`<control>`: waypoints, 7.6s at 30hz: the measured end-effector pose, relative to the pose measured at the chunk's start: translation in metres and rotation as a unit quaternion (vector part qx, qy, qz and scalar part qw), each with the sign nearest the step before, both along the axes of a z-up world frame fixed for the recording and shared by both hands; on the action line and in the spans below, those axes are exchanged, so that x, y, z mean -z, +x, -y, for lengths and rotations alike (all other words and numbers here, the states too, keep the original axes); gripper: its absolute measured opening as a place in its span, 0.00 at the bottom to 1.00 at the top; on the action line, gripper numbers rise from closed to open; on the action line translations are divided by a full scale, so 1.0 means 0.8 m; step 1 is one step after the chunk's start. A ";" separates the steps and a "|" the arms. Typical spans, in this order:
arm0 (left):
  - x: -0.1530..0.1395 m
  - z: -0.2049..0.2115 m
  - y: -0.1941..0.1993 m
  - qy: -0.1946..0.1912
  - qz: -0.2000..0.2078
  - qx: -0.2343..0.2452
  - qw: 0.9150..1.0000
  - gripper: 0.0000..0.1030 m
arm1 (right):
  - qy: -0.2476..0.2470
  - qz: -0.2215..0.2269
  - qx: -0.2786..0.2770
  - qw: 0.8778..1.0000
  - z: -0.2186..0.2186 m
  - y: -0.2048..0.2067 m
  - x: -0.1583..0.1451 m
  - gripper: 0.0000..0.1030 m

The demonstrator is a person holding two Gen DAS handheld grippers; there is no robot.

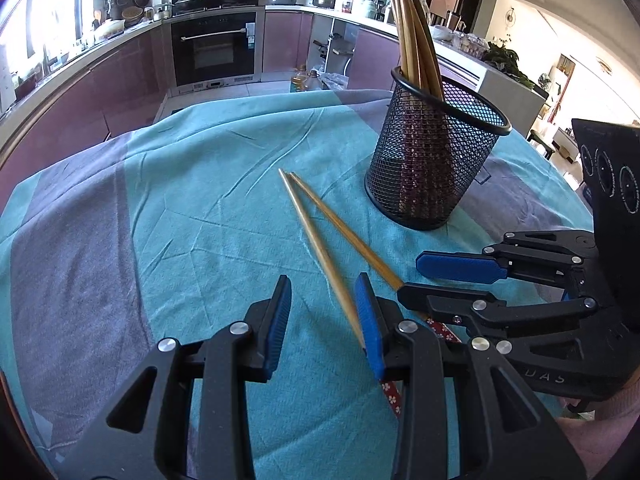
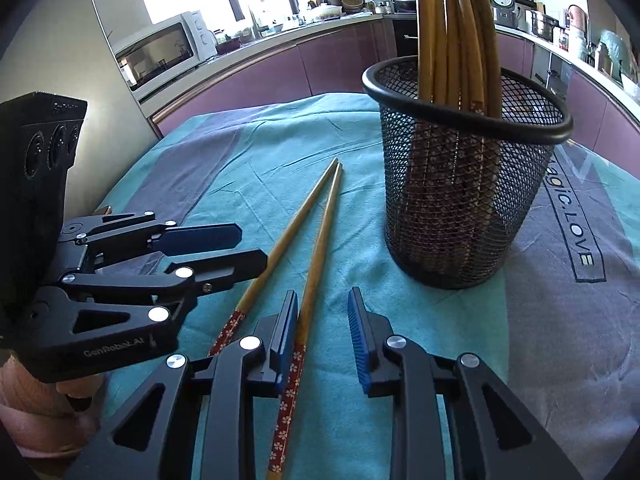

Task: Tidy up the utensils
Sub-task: 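Grasp a chopstick with the left tool while the right tool grasps the other, then lift the left tool's chopstick upright over the mesh cup while the right tool carries its own, then lower the left tool's chopstick into the mesh cup while the right tool inserts its own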

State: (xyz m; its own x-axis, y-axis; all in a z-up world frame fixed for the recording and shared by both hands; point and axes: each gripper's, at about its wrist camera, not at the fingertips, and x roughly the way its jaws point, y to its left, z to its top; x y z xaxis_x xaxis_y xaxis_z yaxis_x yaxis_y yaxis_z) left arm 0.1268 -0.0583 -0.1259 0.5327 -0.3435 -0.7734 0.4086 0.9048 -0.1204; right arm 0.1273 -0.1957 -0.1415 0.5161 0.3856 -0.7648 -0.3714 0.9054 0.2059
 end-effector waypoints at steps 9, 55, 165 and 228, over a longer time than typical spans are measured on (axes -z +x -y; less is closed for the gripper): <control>0.008 0.014 0.022 0.021 -0.007 -0.004 1.000 0.31 | 0.004 -0.002 0.001 1.000 0.004 0.004 0.001 0.22; 0.014 0.001 0.012 0.001 -0.020 -0.050 0.999 0.07 | 0.040 -0.003 0.026 0.999 0.006 0.024 -0.001 0.06; -0.185 -0.003 -0.031 -0.143 0.110 0.049 0.982 0.07 | 0.107 0.183 0.022 0.977 0.116 -0.044 -0.172 0.06; -0.220 0.020 -0.039 -0.139 0.152 0.057 0.977 0.07 | 0.101 0.212 0.044 0.971 0.126 -0.018 -0.198 0.06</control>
State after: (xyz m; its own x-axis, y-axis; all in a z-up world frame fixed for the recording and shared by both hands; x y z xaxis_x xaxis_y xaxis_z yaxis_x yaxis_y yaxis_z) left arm 0.0959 -0.0744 0.0504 0.6692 -0.5884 -0.4537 0.5596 0.8009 -0.2131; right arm 0.1127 -0.2961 0.0167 0.8066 0.4453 -0.3887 -0.3839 0.8947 0.2284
